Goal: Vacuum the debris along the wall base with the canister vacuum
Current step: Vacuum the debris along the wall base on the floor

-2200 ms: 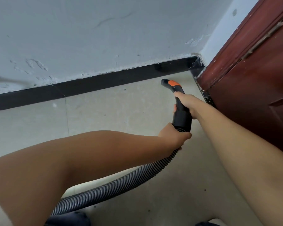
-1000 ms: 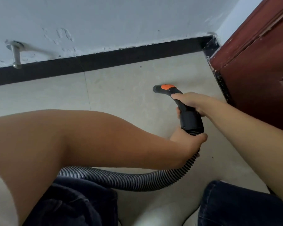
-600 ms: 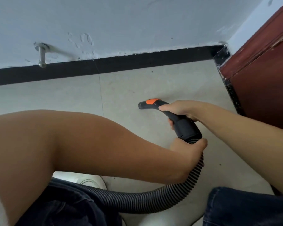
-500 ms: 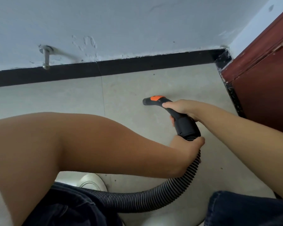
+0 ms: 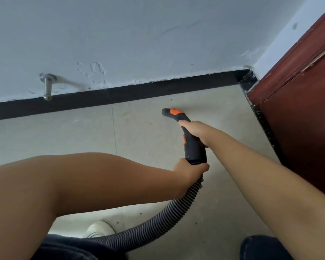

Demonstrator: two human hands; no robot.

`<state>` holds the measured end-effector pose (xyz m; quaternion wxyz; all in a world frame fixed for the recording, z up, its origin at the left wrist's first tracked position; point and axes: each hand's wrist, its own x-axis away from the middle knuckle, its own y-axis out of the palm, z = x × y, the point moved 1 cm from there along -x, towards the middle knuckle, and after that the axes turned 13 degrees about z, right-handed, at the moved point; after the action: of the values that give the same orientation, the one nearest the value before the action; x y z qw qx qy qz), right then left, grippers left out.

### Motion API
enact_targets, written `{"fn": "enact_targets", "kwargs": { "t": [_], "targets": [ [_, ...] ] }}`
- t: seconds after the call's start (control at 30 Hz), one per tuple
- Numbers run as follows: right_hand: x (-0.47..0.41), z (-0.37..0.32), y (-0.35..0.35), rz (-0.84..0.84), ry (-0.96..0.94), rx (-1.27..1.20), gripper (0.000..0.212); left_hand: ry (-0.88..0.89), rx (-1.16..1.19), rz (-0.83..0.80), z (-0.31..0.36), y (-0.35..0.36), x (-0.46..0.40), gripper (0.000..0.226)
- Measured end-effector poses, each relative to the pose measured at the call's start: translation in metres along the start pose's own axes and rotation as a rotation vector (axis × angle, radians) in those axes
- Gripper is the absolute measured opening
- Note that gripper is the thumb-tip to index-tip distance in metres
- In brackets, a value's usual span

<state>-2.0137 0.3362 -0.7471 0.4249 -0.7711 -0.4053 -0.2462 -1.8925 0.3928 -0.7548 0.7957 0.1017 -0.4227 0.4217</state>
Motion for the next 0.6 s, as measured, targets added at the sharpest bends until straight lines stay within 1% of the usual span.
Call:
{"fn": "enact_targets", "kwargs": {
  "t": [0.07,0.13,0.2,0.27,0.43,0.6],
  "targets": [
    [-0.009,0.013,-0.025,0.076,0.076,-0.156,0.042,-0.001,-0.048,-0.127,0.012,0.009,-0.004,0.028],
    [-0.021,0.026,-0.052,0.168,0.146,-0.282,0.04,0.048,-0.094,-0.204,0.028,0.024,-0.009,0.029],
    [-0.035,0.039,-0.075,0.257,0.193,-0.382,0.04,0.102,-0.164,-0.255,0.039,0.04,-0.02,0.027],
    [-0.047,0.051,-0.094,0.34,0.213,-0.422,0.04,0.145,-0.236,-0.285,0.048,0.056,-0.026,0.027],
    [-0.067,0.065,-0.125,0.43,0.207,-0.493,0.033,0.214,-0.33,-0.275,0.062,0.085,-0.043,0.032],
    [-0.088,0.056,-0.139,0.46,0.172,-0.55,0.025,0.285,-0.351,-0.228,0.077,0.098,-0.068,0.028]
  ]
}}
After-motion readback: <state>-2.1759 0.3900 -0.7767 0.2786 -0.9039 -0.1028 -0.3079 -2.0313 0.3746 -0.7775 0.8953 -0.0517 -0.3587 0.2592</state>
